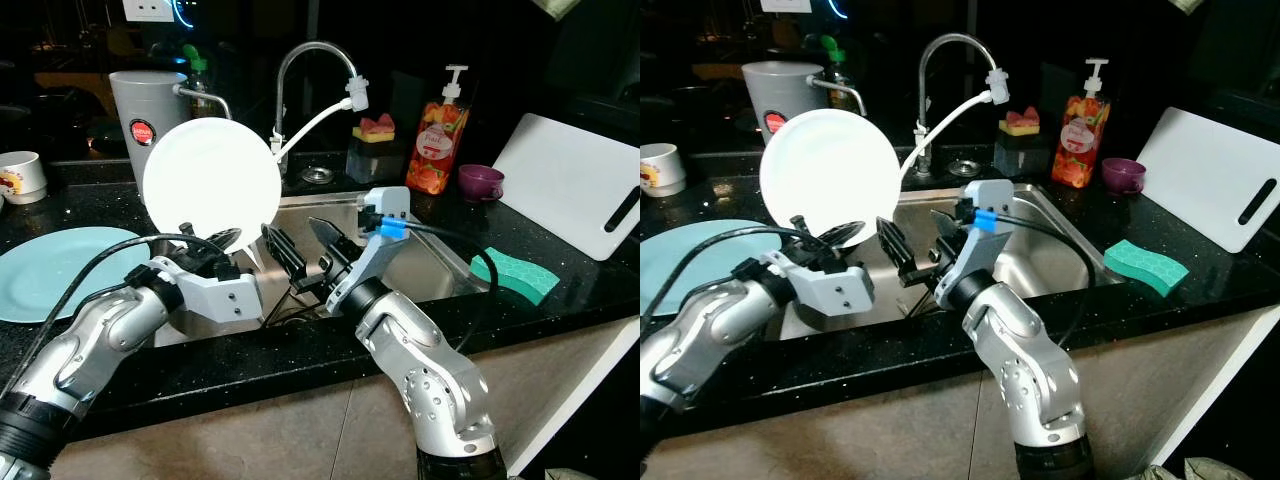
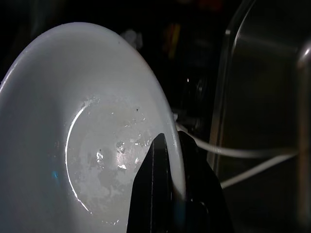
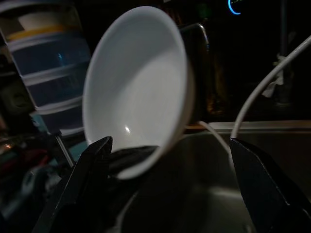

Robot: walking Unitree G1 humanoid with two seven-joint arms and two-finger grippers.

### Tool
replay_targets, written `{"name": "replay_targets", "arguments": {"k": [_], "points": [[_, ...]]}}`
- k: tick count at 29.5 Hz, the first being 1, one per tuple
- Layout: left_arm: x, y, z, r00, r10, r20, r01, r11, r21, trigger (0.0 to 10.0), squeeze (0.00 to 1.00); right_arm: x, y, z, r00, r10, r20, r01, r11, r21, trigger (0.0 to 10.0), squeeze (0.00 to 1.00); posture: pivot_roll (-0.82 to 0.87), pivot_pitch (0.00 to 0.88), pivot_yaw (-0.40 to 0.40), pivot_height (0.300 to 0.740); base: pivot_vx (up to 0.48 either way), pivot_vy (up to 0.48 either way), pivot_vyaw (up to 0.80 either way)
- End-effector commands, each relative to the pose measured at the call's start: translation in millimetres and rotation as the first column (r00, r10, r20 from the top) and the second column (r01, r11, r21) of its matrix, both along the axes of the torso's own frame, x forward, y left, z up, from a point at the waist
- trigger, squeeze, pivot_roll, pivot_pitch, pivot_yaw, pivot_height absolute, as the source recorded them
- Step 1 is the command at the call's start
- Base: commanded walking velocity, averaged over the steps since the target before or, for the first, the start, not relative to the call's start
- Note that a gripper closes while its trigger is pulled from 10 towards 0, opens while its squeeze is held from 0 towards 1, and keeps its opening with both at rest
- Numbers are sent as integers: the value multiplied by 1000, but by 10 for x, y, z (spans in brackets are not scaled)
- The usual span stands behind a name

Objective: Kitchen organization

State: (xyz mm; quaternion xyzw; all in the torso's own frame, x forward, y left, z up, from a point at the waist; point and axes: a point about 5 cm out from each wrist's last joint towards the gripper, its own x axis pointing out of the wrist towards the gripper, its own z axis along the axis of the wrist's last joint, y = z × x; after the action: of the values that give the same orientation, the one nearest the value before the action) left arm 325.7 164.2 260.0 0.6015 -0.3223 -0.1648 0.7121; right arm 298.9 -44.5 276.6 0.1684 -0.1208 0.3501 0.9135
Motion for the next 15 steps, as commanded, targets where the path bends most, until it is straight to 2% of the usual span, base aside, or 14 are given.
{"name": "replay_targets", "arguments": {"k": [1,6,8,11,15], "points": [[-14,-146,-43,998,-66,10,66,997,29,10000,0,-22,8,67,1000,23,2,-23,999,39,10000,0,67,53,-68,740,0,0,0],[-63,-282,-94,993,-120,12,119,992,27,10000,0,11,-4,25,999,11,-34,-10,999,36,10000,0,67,51,-72,740,0,0,0],[-126,-407,-196,985,-171,-1,171,985,26,10000,0,114,-46,-64,993,-59,-105,61,998,18,10000,0,67,51,-72,740,0,0,0],[-135,-428,-216,984,-177,-1,177,984,26,10000,0,143,-59,-88,989,-79,-124,81,997,13,10000,0,67,51,-72,740,0,0,0],[-154,-512,-288,982,-187,3,187,982,13,10000,0,243,-135,-159,972,-157,-175,161,987,5,10000,0,67,51,-72,740,0,0,0]]}}
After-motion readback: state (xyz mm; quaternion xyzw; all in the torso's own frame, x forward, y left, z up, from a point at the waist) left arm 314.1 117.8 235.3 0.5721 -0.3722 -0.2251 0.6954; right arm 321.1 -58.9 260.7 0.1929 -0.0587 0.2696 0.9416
